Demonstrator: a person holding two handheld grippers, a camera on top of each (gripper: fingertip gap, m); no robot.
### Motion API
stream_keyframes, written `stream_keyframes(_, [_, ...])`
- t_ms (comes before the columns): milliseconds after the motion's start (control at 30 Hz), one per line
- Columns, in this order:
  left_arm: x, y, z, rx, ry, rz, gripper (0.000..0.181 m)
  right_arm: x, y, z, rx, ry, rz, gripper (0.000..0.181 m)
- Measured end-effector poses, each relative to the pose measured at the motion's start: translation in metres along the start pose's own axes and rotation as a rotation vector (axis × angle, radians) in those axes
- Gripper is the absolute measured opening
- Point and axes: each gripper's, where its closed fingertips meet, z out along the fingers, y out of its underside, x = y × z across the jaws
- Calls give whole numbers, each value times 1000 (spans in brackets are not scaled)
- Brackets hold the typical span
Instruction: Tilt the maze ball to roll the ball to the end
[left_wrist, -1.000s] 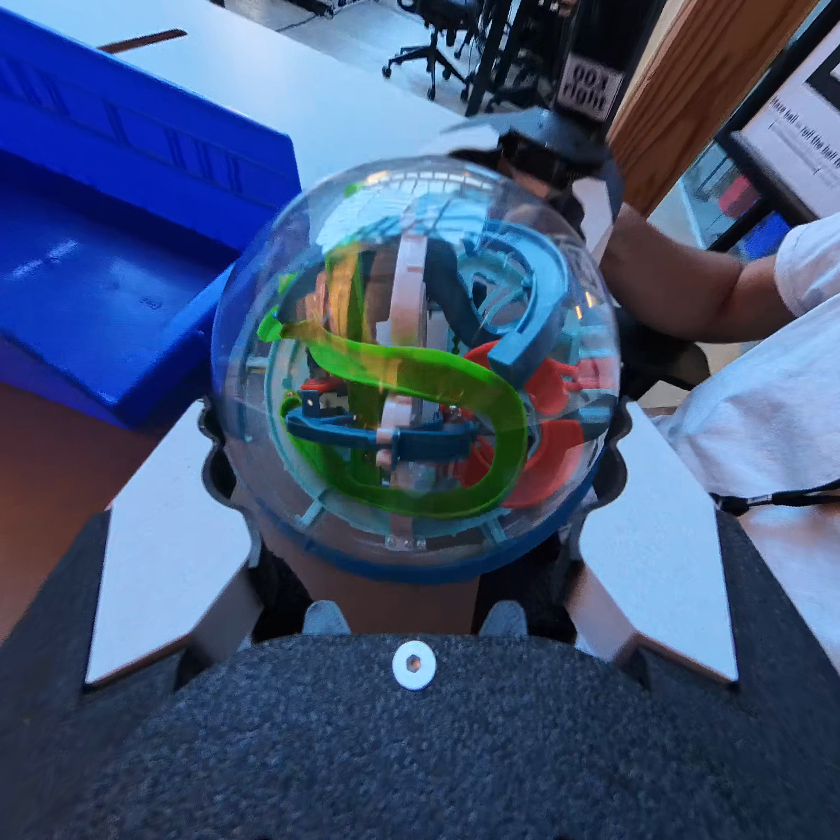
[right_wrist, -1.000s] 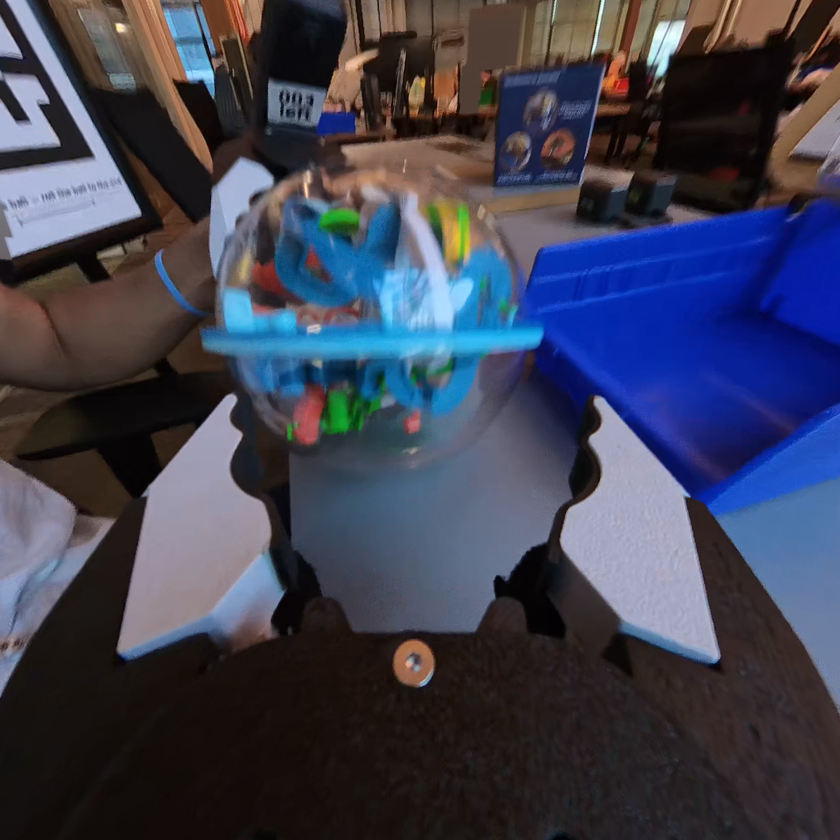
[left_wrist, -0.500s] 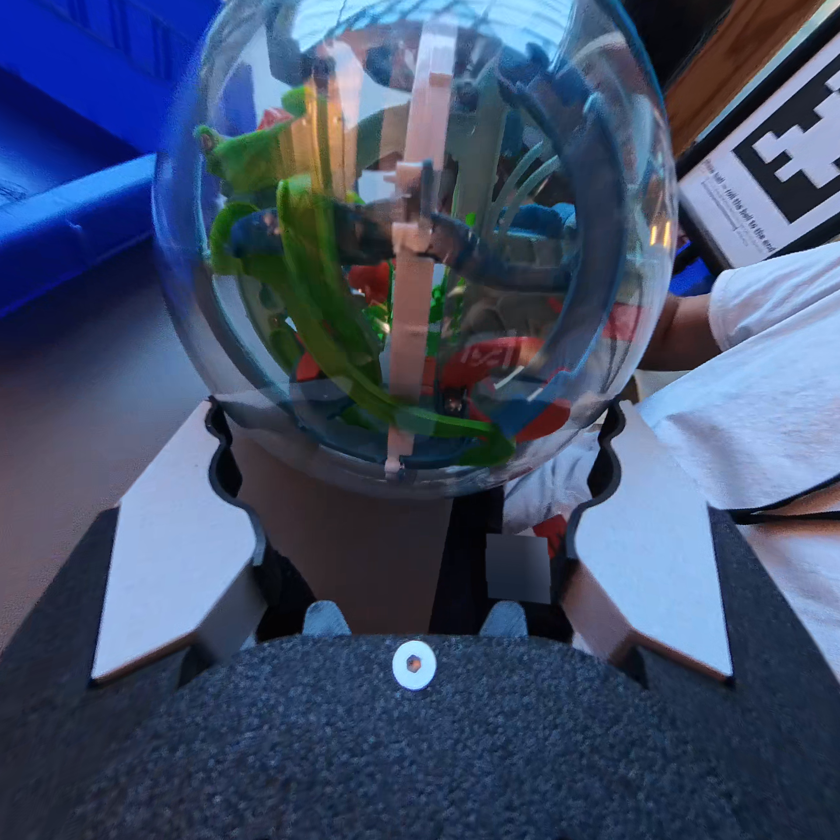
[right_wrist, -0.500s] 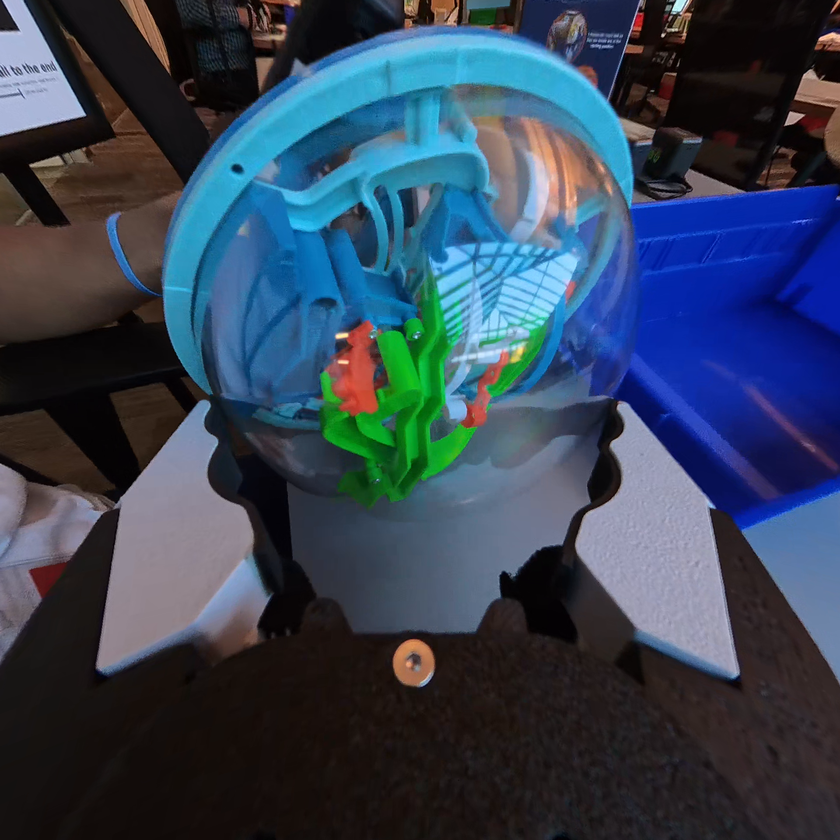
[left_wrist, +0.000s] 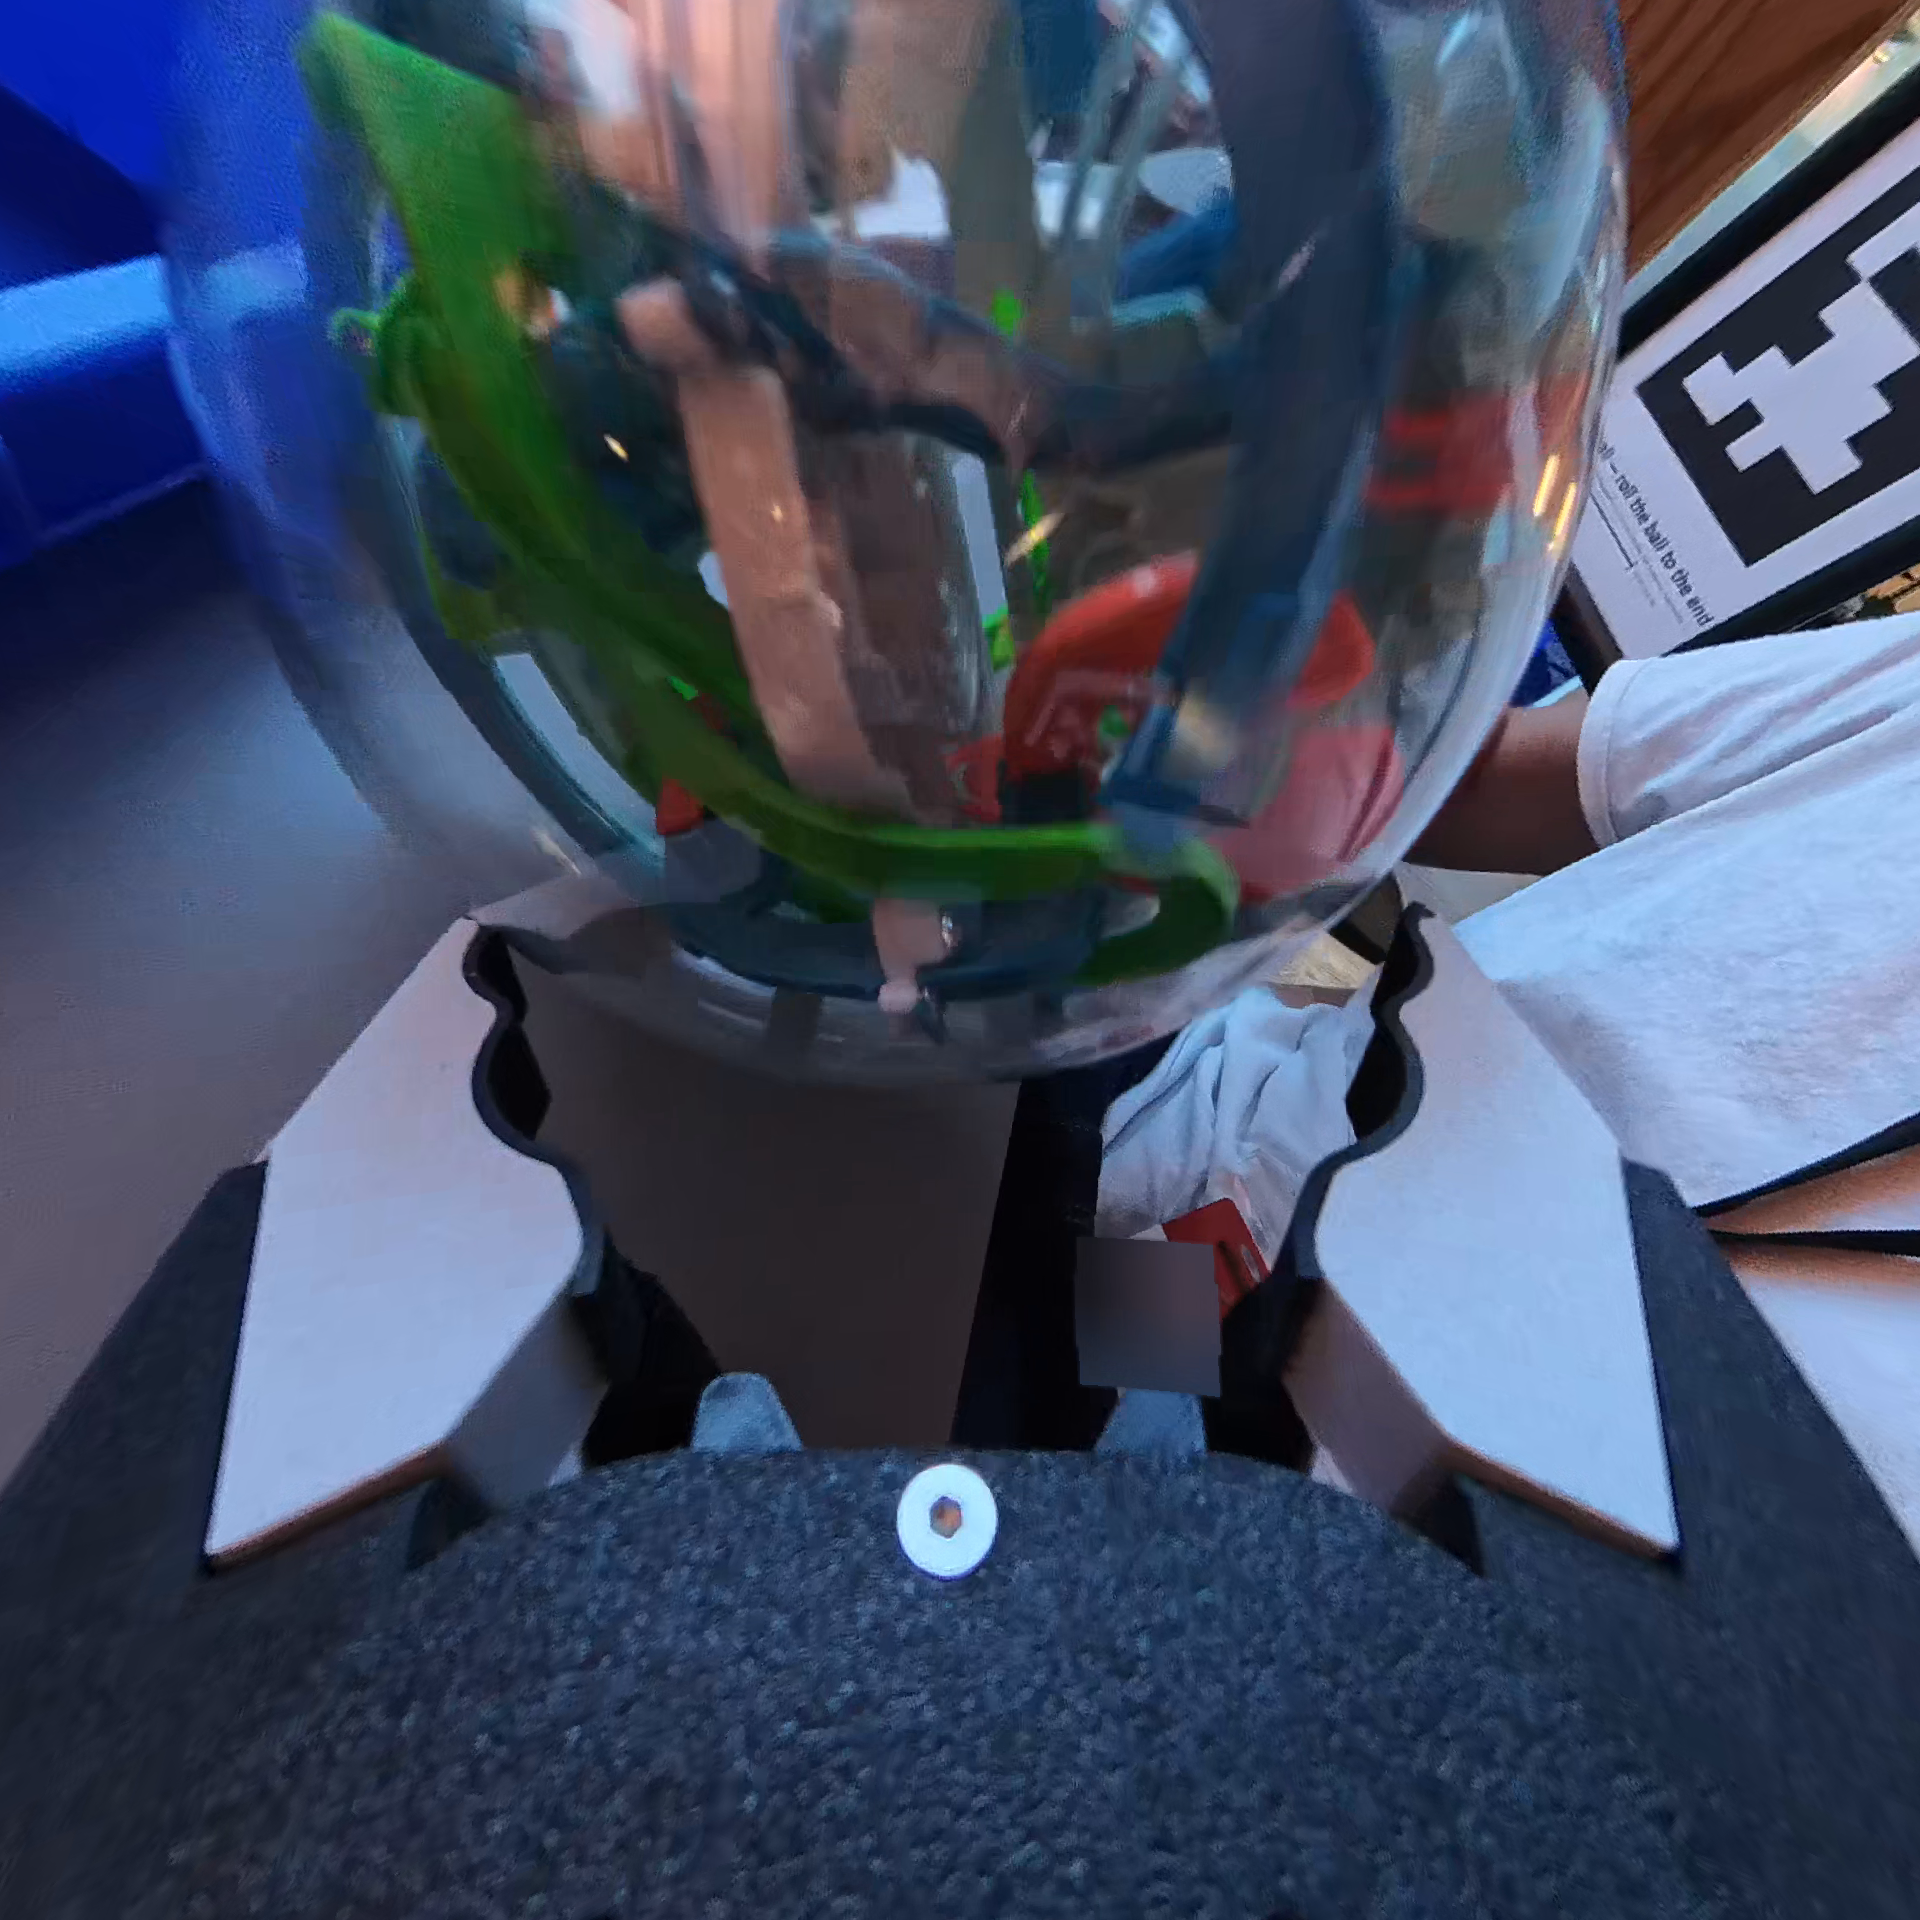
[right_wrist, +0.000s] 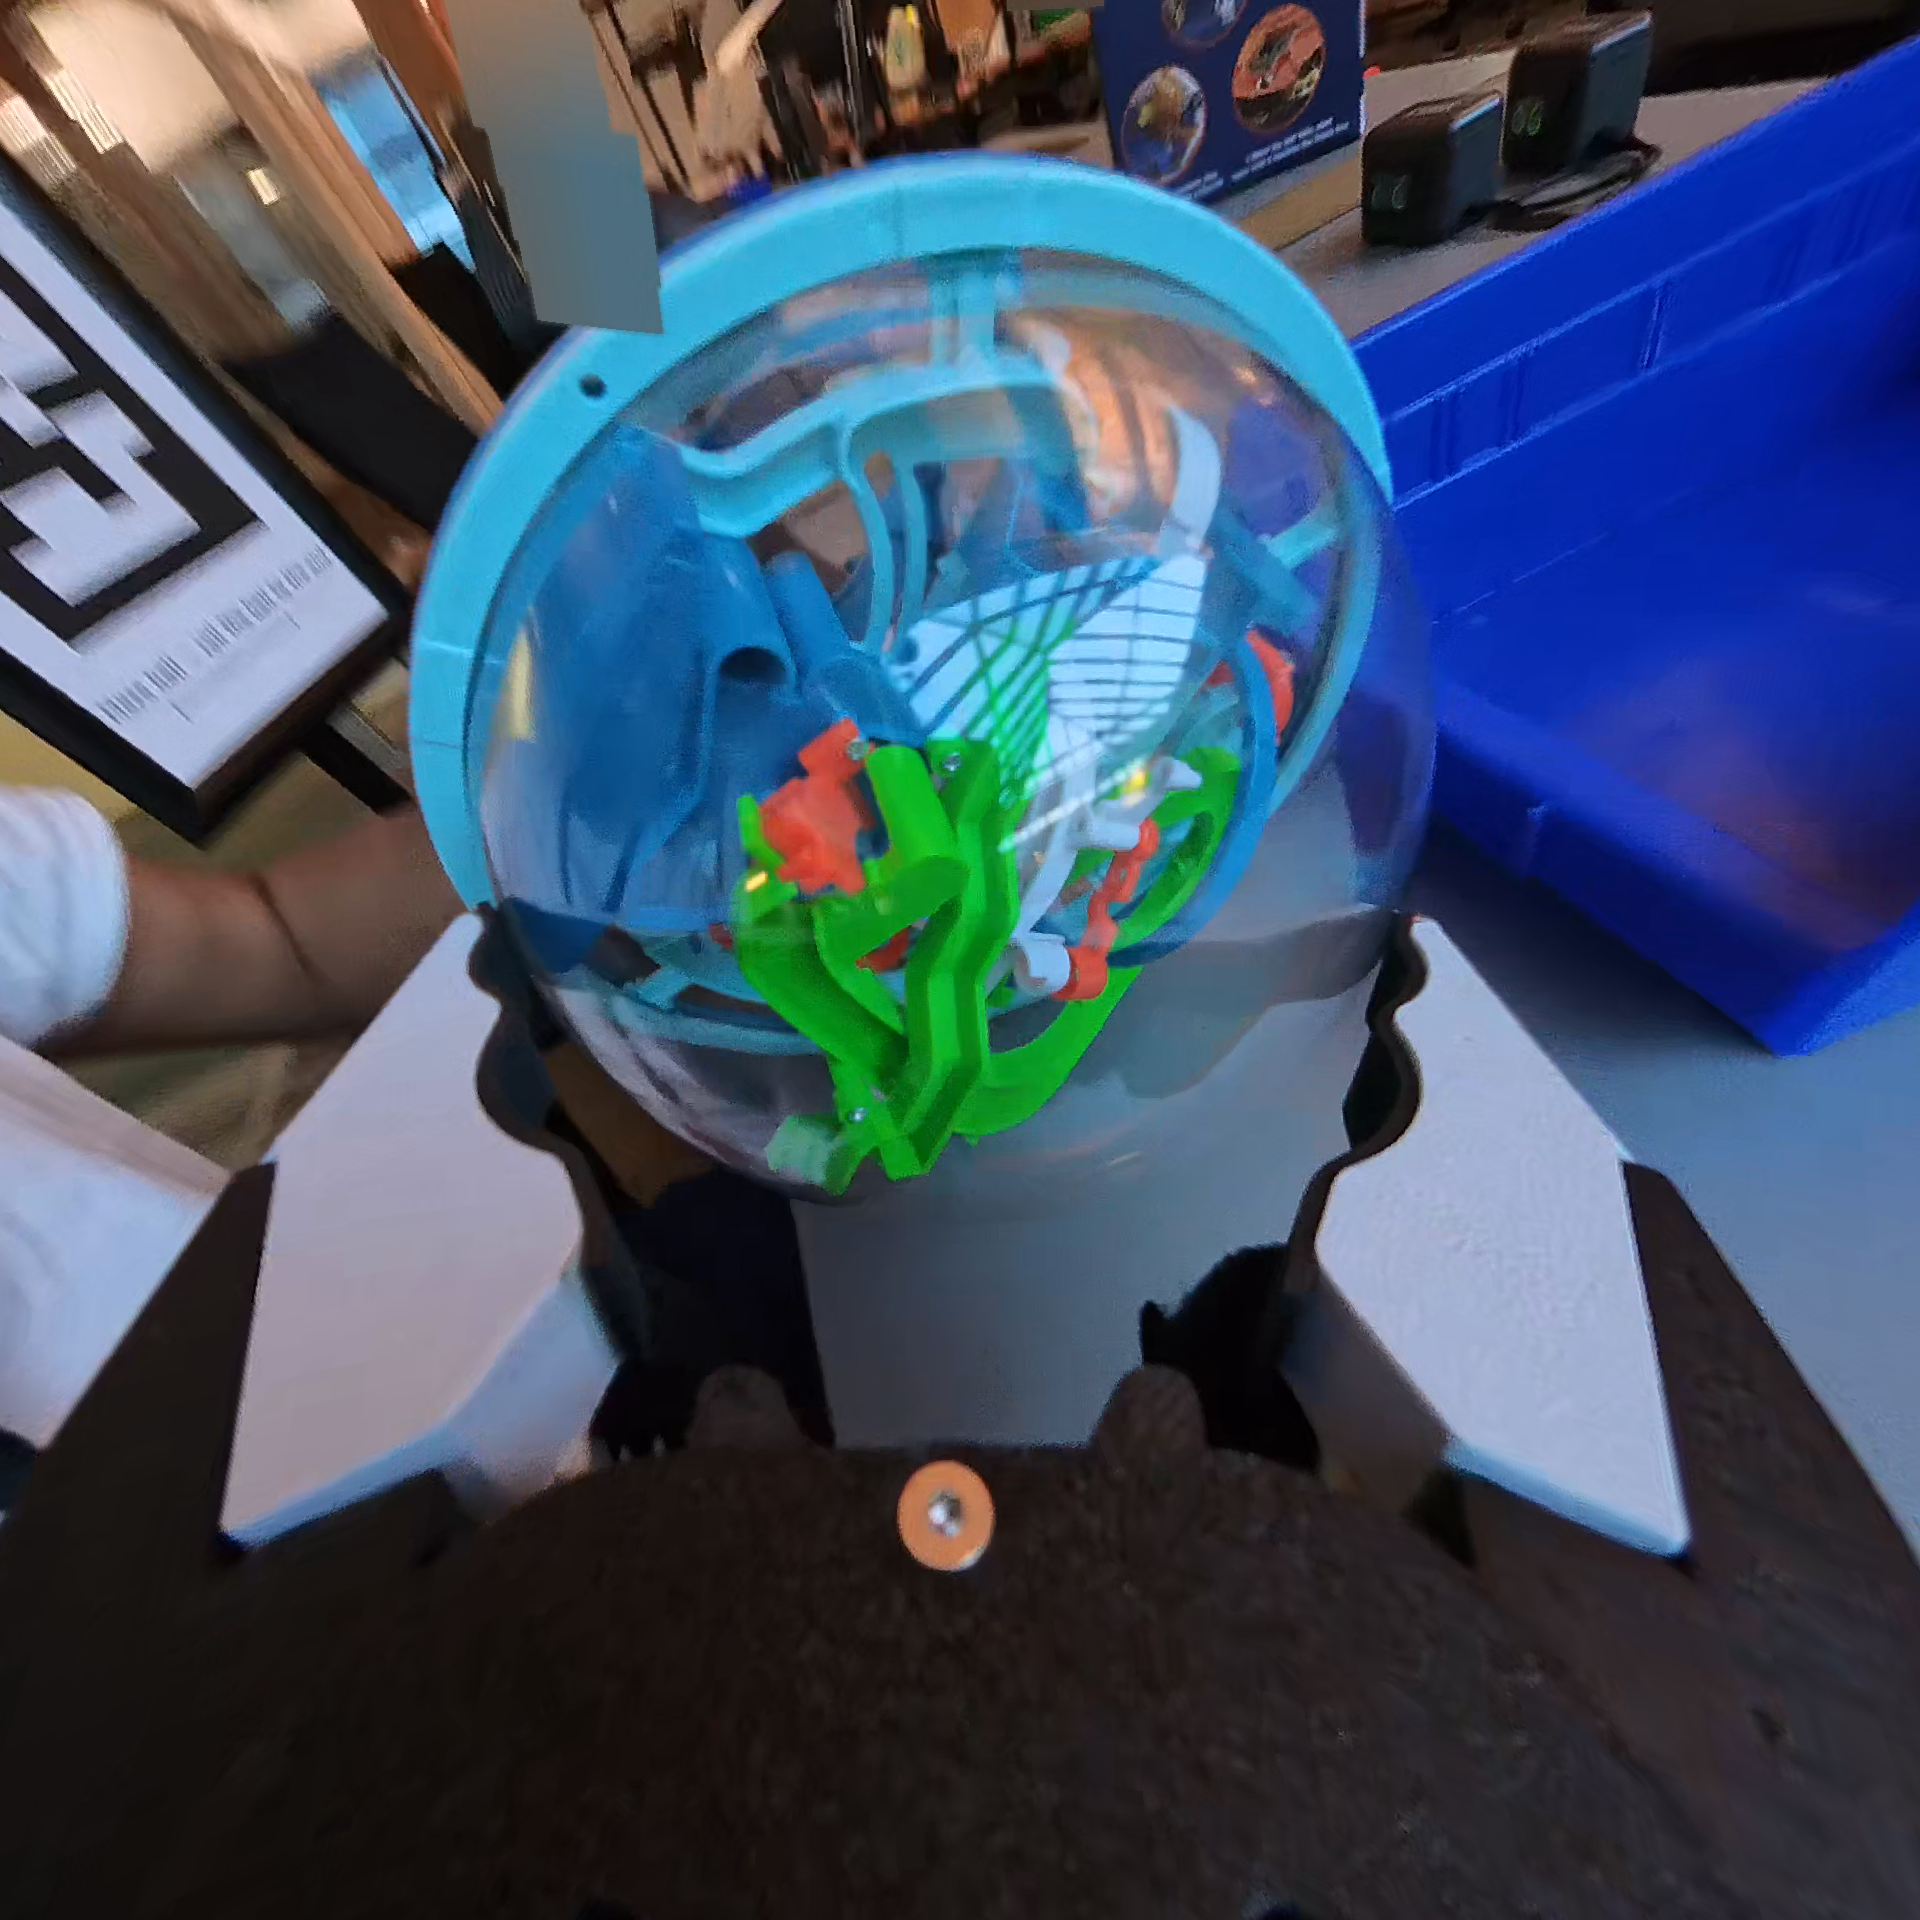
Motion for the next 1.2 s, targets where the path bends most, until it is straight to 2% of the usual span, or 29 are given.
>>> stream_keyframes(167, [12, 14, 8, -59, 9, 27, 154, 4, 0, -10, -31, -87, 182, 153])
stream_keyframes(367, [28, 36, 28, -131, 74, 20, 145, 13, -11, -18, -24, -154, 272, 154])
stream_keyframes(433, [30, 36, 31, -126, 80, 15, 148, 15, -14, -18, -20, -158, 271, 154])
stream_keyframes(633, [32, 41, 21, -144, 104, 27, 137, 24, -23, -10, -47, -169, 319, 153])
stream_keyframes(733, [15, 29, -9, -99, 23, 73, 145, 30, -29, -7, -53, -181, 341, 150])
stream_keyframes(800, [-3, 7, -31, -53, -91, 148, 152, 34, -34, -5, -56, -187, 345, 147])
stream_keyframes(867, [-16, -17, -41, -29, -158, 245, 158, 36, -38, -3, -60, -201, 338, 145])
stream_keyframes(967, [-28, -42, -30, -52, -184, 345, 158, 43, -46, 3, -42, -205, 307, 147])
stream_keyframes(1067, [-36, -47, -12, -89, -220, 423, 158, 50, -55, 2, -1, -194, 260, 145])
stream_keyframes(1200, [-36, -44, -2, -90, -232, 430, 153, 43, -69, -36, 154, -144, 69, 145])
